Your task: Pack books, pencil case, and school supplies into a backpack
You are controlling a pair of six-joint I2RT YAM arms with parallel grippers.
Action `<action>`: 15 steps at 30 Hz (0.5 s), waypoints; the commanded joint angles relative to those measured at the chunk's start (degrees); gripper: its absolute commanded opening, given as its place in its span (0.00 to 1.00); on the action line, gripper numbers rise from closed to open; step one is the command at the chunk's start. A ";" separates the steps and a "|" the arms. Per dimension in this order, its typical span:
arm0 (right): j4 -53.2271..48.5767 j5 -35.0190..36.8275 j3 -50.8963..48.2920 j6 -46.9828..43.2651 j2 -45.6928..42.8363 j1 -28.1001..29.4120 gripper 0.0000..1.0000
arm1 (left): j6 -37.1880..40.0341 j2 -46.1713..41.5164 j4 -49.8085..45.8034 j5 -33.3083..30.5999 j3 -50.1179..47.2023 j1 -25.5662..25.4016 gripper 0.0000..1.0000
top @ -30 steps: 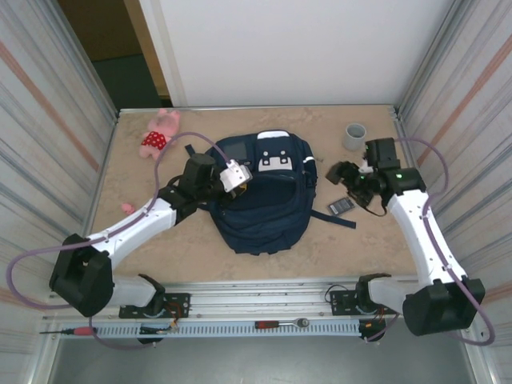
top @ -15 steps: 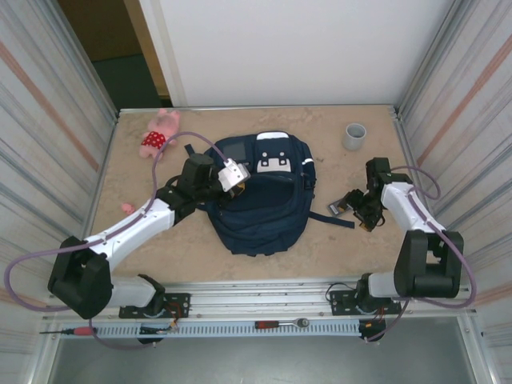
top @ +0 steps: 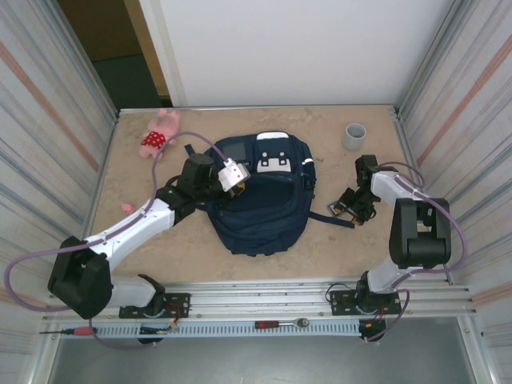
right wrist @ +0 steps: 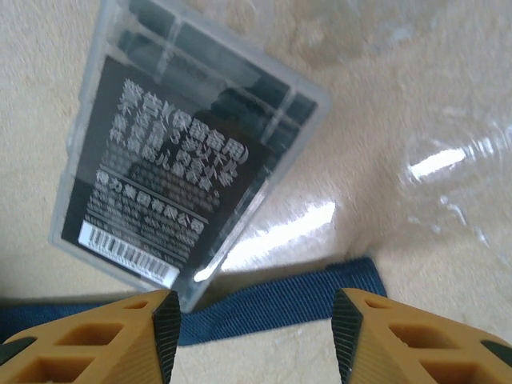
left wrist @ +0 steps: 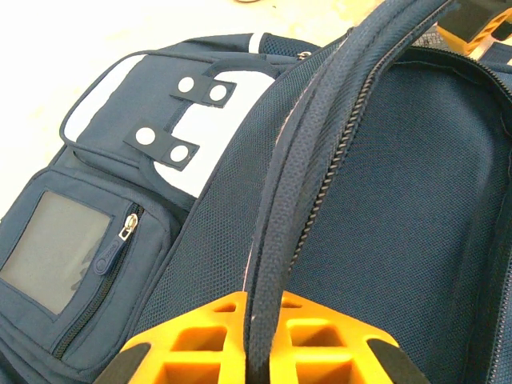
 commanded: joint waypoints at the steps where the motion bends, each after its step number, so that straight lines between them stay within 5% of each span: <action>1: -0.42 1.55 2.35 -2.92 2.66 -0.16 0.51 | -1.67 -1.29 1.03 -0.75 0.28 1.00 0.00; 15: -0.21 4.84 11.85 -8.74 12.66 -3.60 0.36 | -1.55 -1.30 0.75 -1.01 0.12 1.66 0.01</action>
